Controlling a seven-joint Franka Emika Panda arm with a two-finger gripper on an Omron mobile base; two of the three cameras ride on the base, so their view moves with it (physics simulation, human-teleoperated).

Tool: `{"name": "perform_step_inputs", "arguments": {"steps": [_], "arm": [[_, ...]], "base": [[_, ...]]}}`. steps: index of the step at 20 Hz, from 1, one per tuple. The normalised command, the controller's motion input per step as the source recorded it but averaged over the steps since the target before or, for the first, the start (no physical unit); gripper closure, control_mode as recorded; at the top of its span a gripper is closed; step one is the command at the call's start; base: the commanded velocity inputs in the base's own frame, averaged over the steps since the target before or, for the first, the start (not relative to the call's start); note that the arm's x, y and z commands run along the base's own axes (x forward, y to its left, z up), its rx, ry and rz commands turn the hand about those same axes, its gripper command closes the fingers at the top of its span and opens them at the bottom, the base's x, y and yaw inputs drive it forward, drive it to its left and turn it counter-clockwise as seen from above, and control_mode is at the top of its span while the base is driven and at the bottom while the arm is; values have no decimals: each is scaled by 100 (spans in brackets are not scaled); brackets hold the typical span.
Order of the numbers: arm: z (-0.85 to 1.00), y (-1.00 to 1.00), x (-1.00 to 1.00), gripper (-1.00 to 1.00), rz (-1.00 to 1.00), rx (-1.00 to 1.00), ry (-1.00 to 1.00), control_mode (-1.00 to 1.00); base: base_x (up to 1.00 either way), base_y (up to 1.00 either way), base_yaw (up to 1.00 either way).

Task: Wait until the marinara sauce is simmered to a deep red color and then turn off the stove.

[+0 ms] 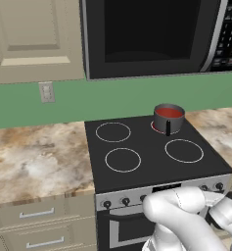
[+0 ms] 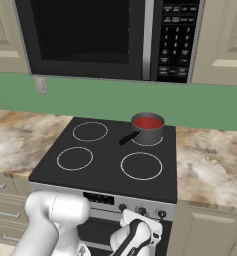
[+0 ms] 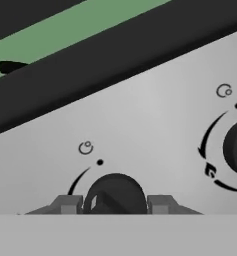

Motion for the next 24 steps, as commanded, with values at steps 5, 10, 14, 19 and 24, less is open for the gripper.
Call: {"name": "perform_step_inputs", "arguments": {"steps": [5,10,14,19,24], "arm": [[2,-9,-5,100,-2,17,4,-100],[1,-9,-6,100,-2,17,4,-100],[0,-8,-6,100,-2,17,3,-100],[1,-10,-8,100,-2,17,3,-100],[0,-11,-10,100,-2,18,3,-100]], "base": [[0,0,0],[0,0,0],[0,0,0],[0,0,0],[0,0,0]]}}
